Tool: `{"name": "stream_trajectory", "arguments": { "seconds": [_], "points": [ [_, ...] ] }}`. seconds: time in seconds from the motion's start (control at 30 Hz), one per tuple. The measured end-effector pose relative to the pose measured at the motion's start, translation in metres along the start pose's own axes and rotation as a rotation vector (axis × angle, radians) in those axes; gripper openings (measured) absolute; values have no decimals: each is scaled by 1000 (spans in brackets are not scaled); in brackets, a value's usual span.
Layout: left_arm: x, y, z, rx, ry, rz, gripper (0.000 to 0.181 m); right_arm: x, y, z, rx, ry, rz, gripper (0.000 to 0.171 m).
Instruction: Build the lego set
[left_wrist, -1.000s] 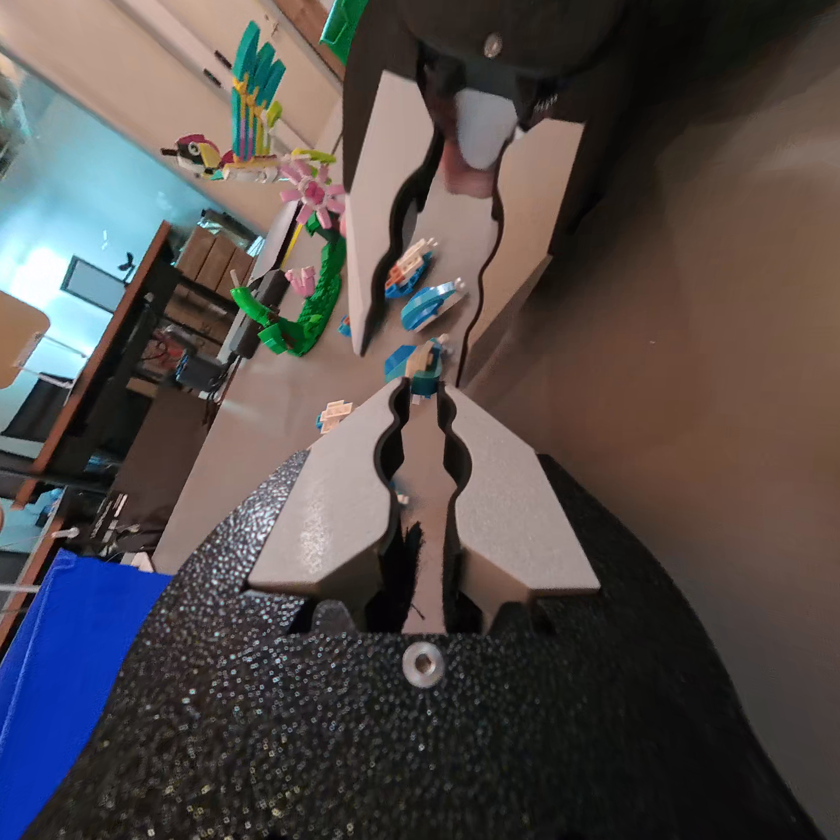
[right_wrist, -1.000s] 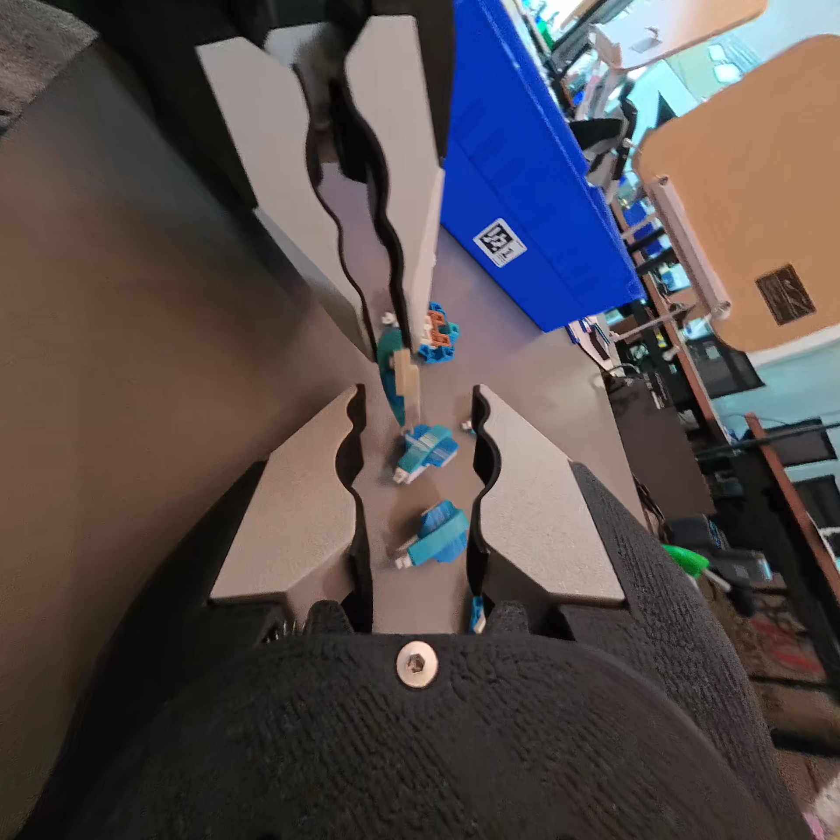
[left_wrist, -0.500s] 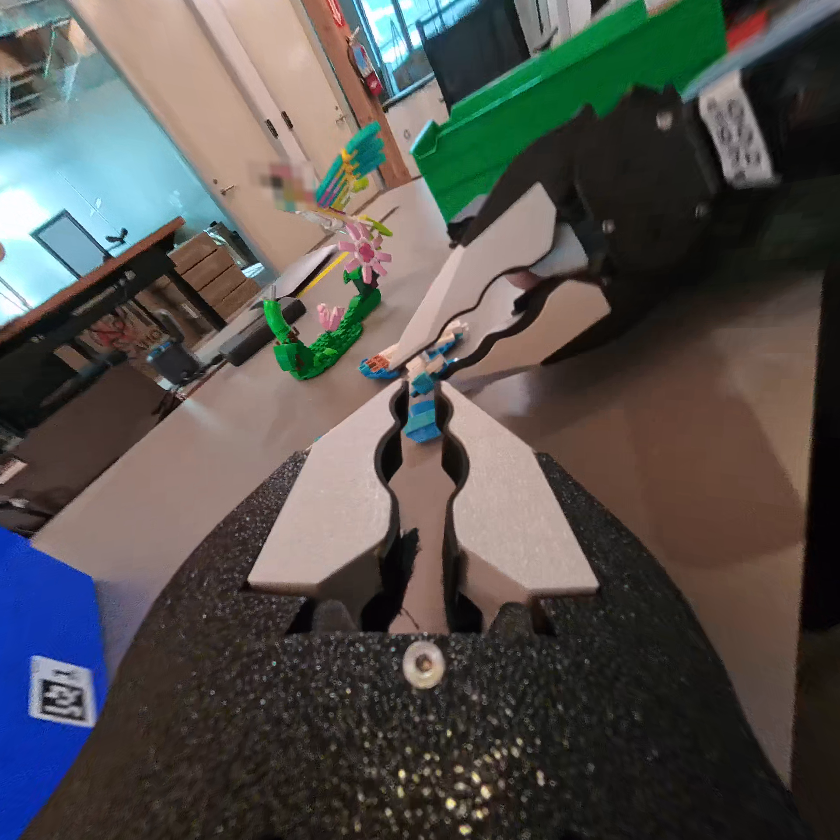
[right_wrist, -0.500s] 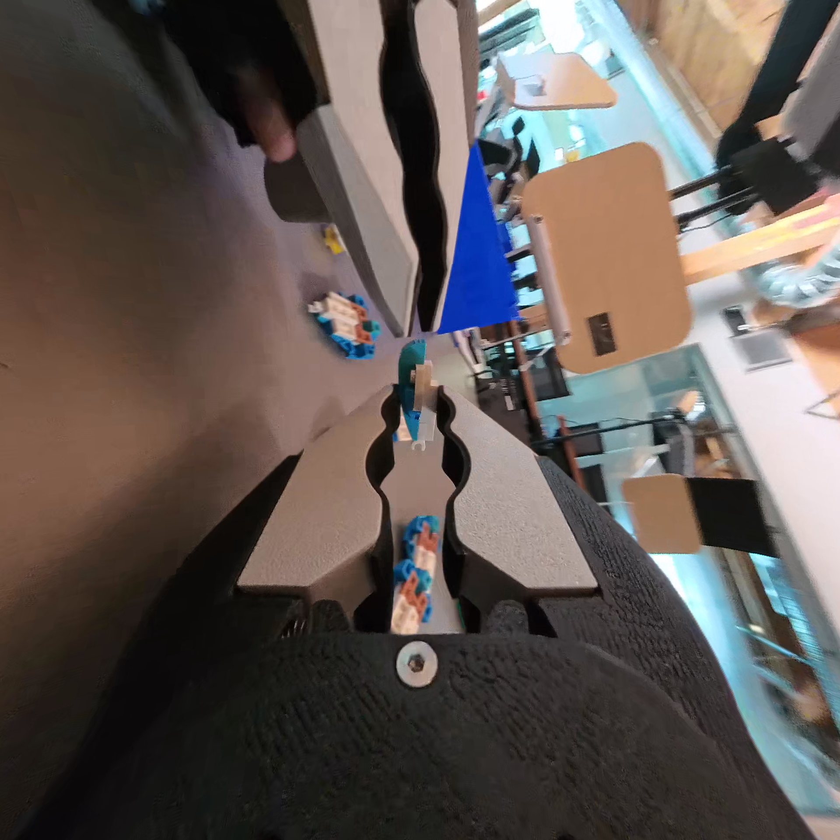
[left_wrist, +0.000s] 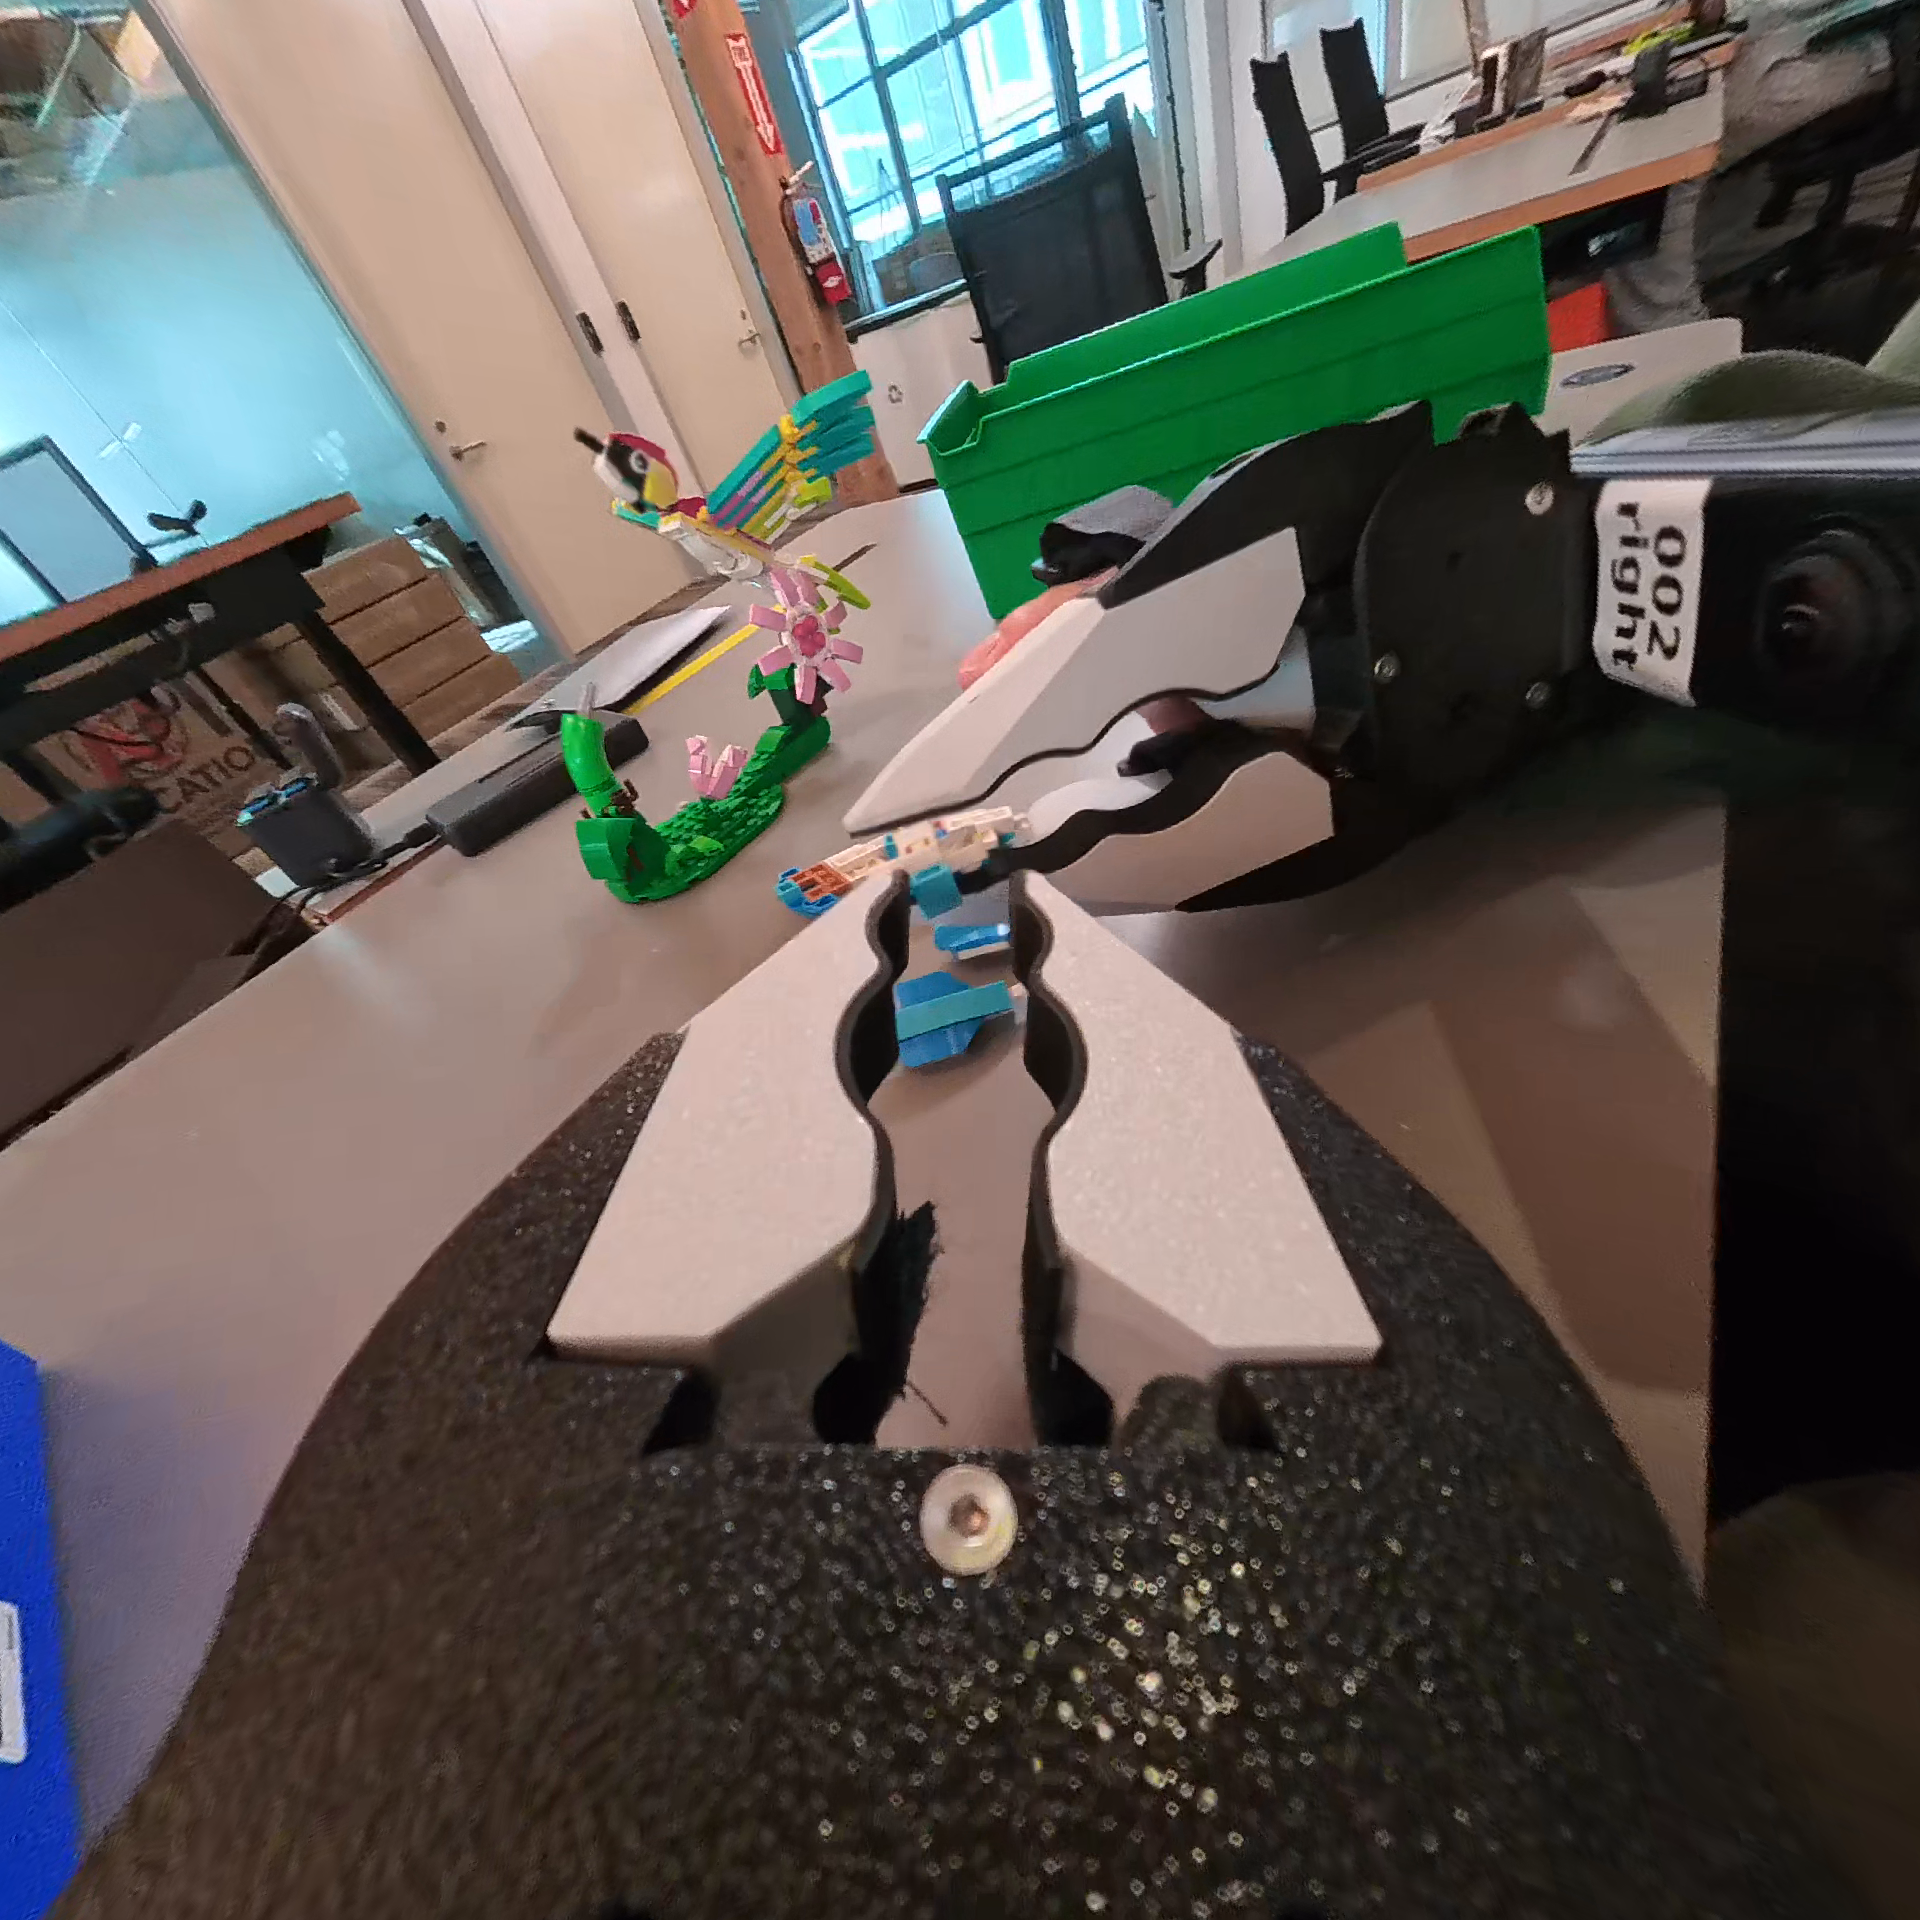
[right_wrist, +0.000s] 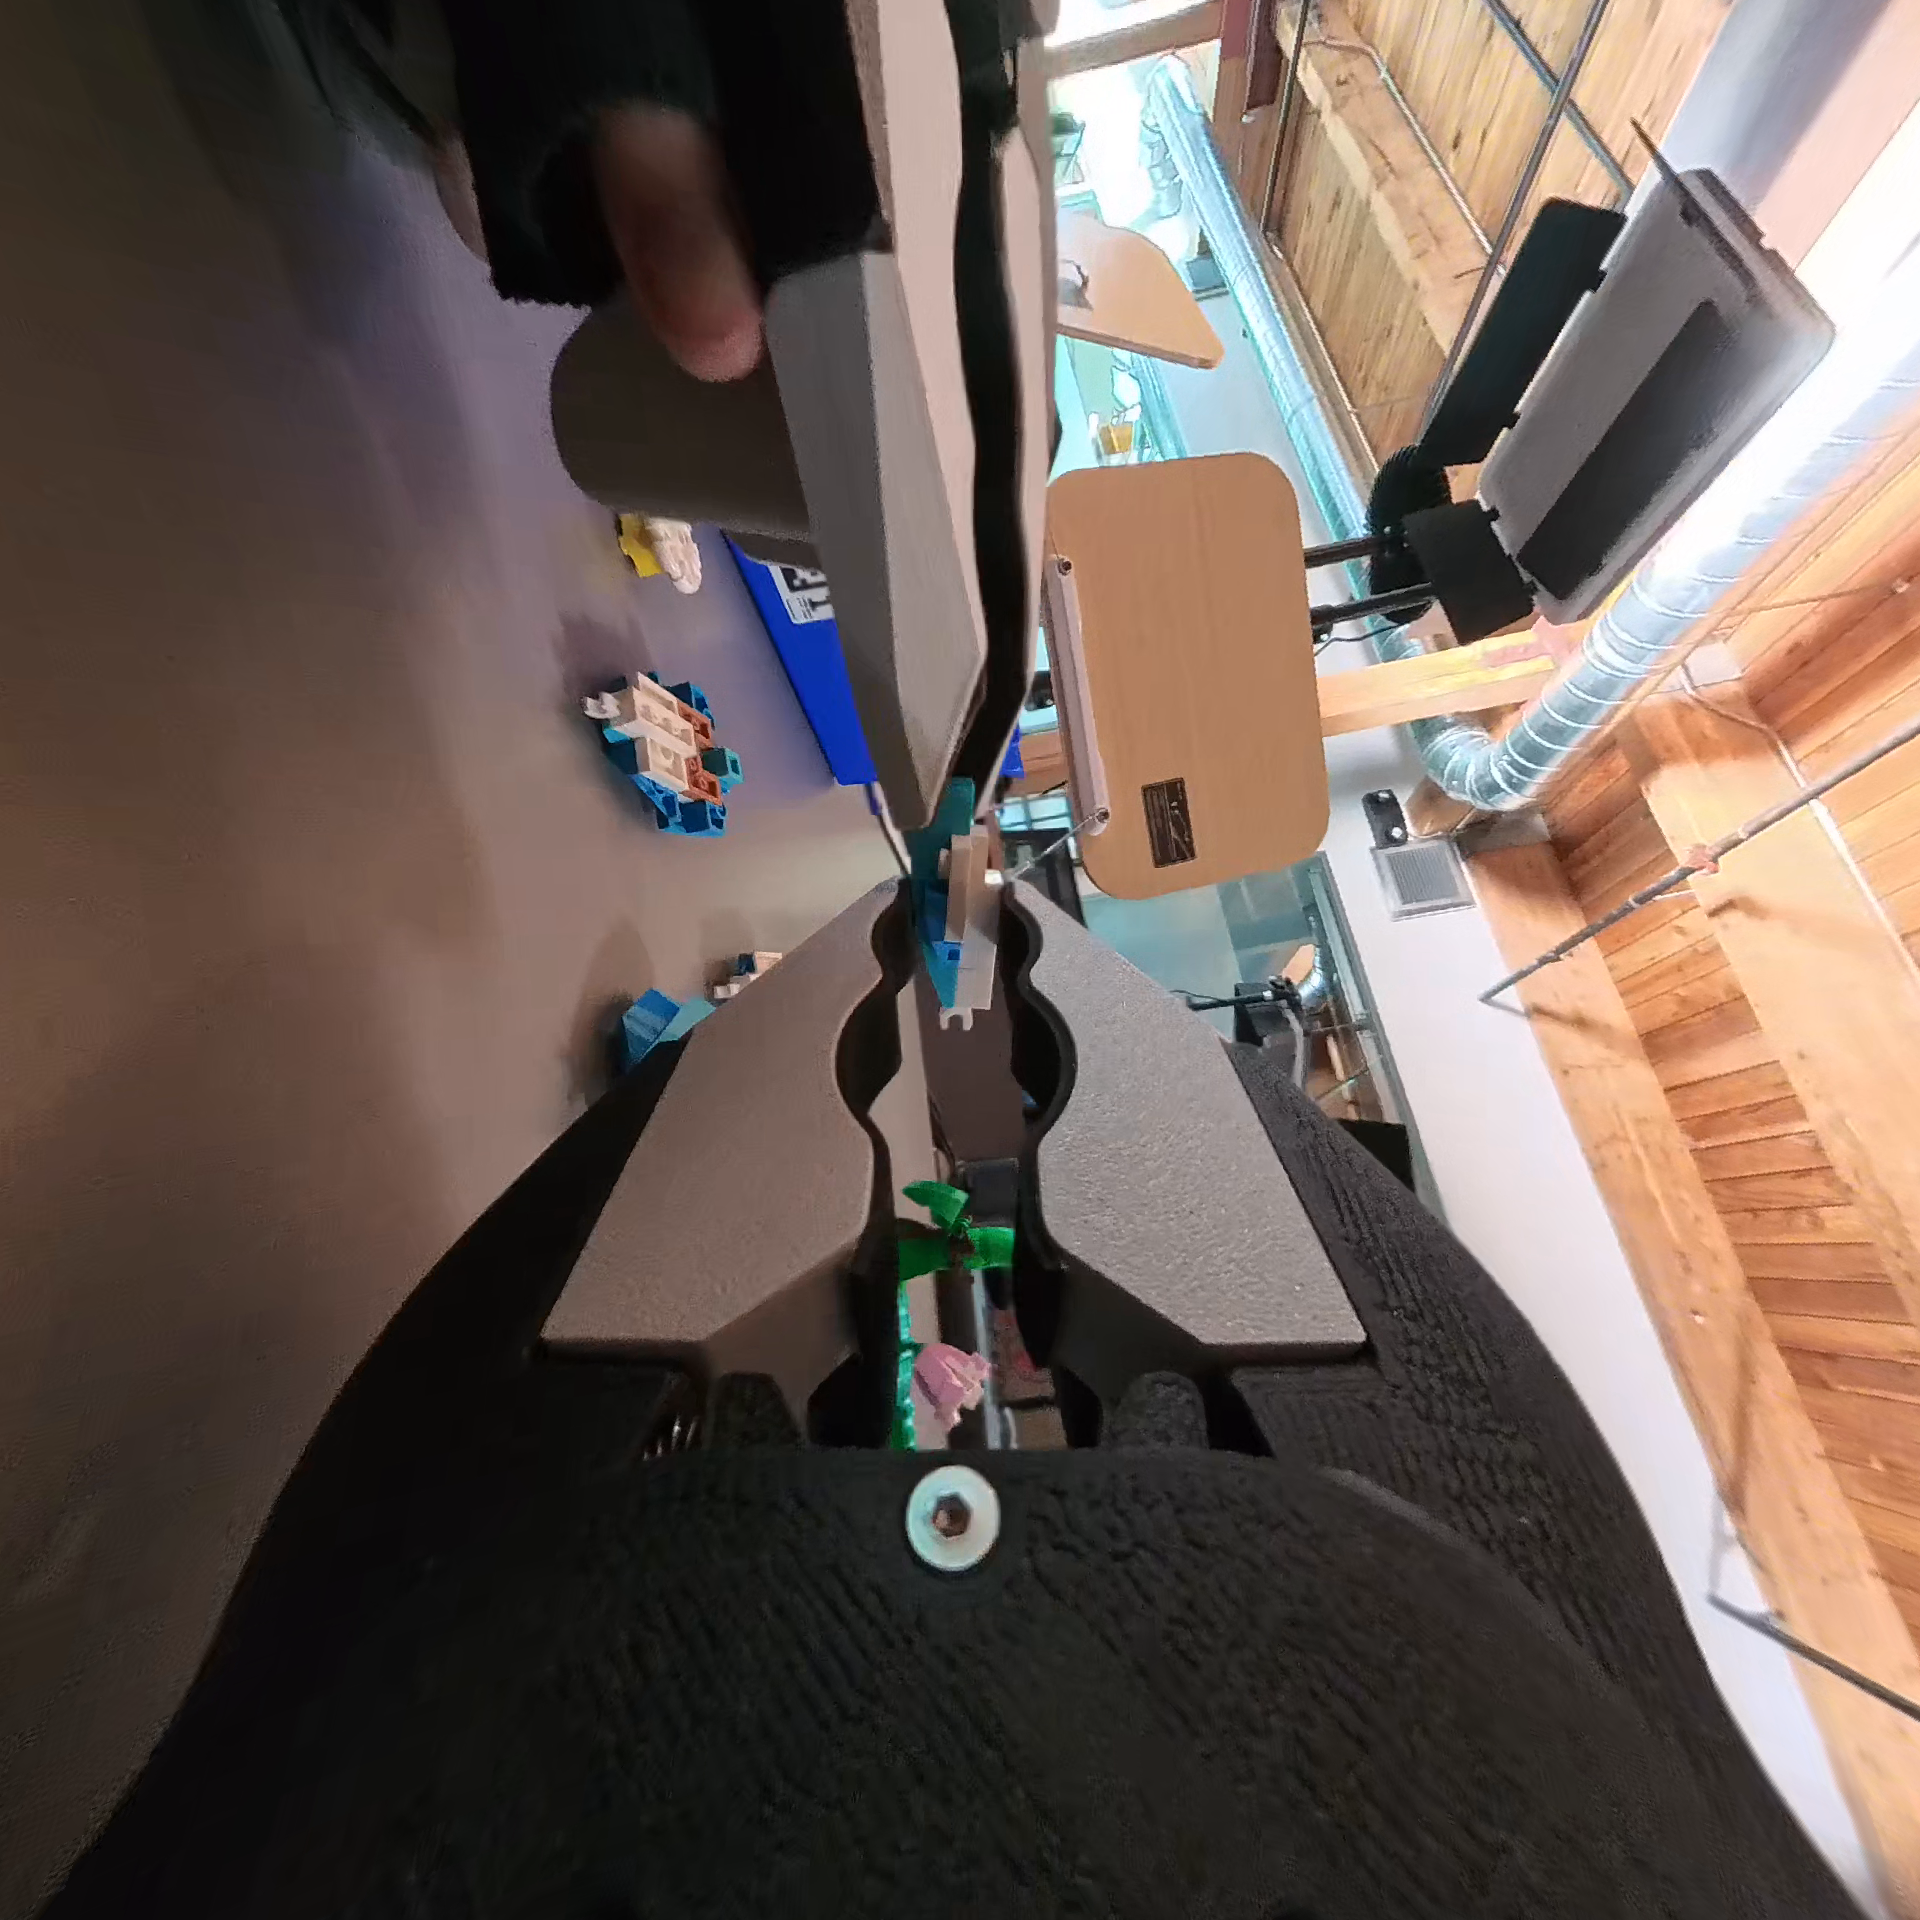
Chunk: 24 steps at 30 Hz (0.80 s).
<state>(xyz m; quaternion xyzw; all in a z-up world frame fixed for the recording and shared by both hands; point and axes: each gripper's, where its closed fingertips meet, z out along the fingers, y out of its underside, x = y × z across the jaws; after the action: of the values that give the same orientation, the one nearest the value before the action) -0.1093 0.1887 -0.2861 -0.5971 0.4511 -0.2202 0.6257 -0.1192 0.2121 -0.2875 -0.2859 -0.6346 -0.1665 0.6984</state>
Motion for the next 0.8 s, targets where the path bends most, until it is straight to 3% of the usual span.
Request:
{"name": "stream_trajectory", "arguments": {
  "seconds": [0.1,0.37,0.57,0.8],
  "points": [
    [-2,-3,-3,22,-20,15,6,1,-2,0,-7,21,-48,13],
    [-10,4,-3,-20,-70,39,4,0,0,1,-25,23,-55,15],
    [-20,4,-7,-6,-122,43,4,5,25,1,-121,4,20,18],
    [-17,3,-6,4,-116,82,4,8,25,0,-122,26,2,13]
  ]
}}
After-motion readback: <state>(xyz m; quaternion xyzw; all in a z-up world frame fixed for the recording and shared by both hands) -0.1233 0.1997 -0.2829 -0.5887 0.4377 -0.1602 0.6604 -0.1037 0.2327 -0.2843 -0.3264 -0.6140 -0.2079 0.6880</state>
